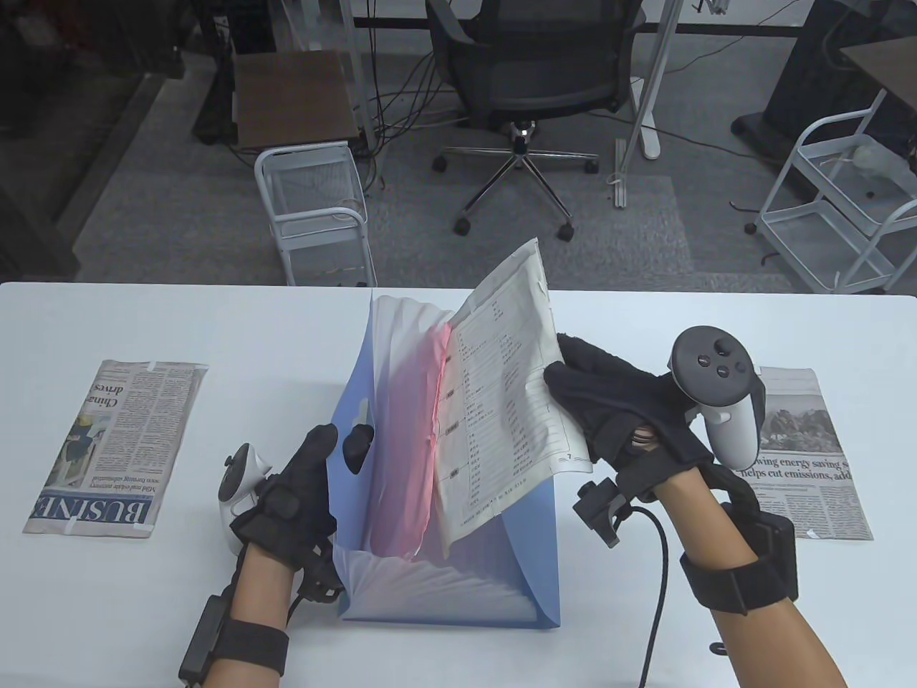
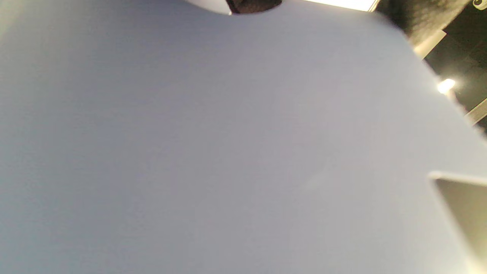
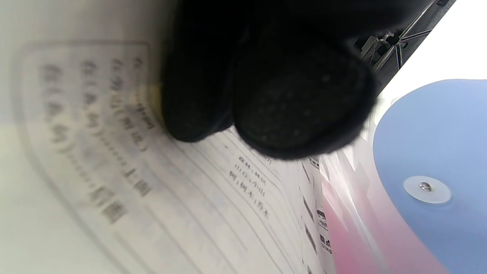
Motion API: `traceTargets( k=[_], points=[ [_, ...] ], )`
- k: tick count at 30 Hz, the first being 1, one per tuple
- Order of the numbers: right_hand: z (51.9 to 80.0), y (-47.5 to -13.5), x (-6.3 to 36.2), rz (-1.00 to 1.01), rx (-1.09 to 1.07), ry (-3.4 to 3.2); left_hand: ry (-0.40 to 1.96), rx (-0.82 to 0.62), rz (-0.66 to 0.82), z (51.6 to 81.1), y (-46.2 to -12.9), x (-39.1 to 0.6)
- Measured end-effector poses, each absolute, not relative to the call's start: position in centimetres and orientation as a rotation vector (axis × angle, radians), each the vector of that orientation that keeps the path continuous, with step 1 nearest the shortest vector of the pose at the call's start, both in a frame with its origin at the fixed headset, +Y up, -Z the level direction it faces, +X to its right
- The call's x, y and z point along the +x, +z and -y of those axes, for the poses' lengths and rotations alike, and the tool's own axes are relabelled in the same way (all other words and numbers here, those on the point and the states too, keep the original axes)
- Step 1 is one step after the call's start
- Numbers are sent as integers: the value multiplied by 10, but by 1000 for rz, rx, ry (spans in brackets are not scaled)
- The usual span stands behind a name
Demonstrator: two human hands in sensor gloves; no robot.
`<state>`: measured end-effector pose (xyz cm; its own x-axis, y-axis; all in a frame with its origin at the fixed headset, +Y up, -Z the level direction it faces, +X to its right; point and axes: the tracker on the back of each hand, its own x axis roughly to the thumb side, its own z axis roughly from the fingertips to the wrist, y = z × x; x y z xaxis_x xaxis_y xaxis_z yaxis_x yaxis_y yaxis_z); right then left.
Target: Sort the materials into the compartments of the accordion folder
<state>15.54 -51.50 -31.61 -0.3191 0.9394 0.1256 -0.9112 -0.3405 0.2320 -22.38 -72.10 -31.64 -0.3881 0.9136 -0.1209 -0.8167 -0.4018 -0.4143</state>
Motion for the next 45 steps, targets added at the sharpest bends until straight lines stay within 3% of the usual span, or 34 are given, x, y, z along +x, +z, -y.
traceTargets(
  k=[16,25,45],
  points=[
    [524,-297,140,-183,234,2161,1965,-396,348,721,-316,-224],
    [533,-306,117,-385,210,2335,1970,-386,343,722,-316,-224],
    [541,-313,92,-429,310,2126,1985,-386,348,723,-315,-225]
  ],
)
